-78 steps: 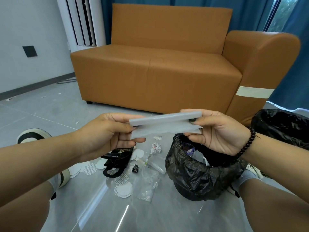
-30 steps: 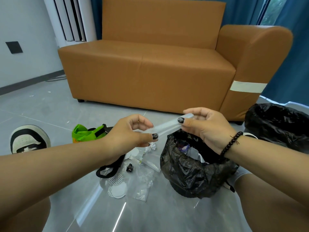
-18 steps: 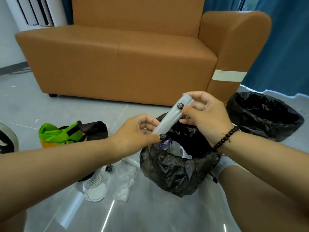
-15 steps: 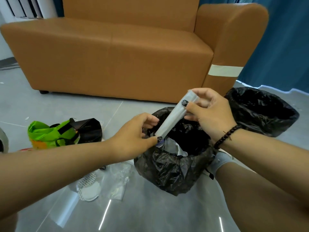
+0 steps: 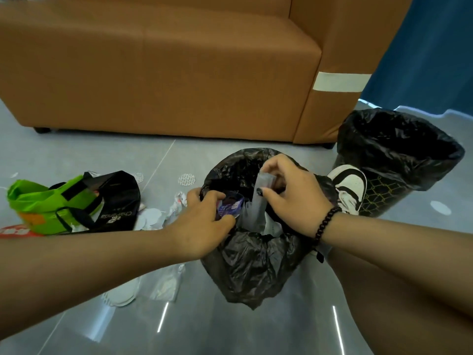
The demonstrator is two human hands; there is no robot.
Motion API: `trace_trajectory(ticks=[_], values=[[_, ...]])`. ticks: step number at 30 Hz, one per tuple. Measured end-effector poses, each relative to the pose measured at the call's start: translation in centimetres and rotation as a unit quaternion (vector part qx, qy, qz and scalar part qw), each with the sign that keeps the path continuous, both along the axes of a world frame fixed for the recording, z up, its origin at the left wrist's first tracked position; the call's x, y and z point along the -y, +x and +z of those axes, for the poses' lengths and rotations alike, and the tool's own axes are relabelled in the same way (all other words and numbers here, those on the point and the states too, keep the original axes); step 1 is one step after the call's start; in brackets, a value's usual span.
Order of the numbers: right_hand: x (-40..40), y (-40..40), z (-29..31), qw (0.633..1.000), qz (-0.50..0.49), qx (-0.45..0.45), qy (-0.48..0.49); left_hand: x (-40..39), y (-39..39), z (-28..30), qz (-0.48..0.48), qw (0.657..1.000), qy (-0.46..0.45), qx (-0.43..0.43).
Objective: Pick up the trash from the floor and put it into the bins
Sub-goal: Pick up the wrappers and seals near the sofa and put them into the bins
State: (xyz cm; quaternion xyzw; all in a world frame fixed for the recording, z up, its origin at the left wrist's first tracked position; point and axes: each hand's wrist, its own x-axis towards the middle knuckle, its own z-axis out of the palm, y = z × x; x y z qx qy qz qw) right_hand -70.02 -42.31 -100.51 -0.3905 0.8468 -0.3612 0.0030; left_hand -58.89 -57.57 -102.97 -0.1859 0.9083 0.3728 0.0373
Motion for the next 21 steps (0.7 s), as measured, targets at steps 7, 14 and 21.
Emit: trace_trajectory(ticks=[7,14,21], values=[[0.2,0.3,-1.1,0.990,0.082,-0.024,0.111,-0.3,2.8,0.1,-0.106,0.994,0.012,-0.018],[-0.6,0.3,-1.9,0.971,0.135,-0.028,0.195,-0.1,6.4,0.4,-0.178,0.982,0.058,-0.004],[-0.8,1.9,-2.5,0.976,0.151,-0.013,0.155,0.4,7.9,0.5,-0.192,0.981,0.033,0.020]])
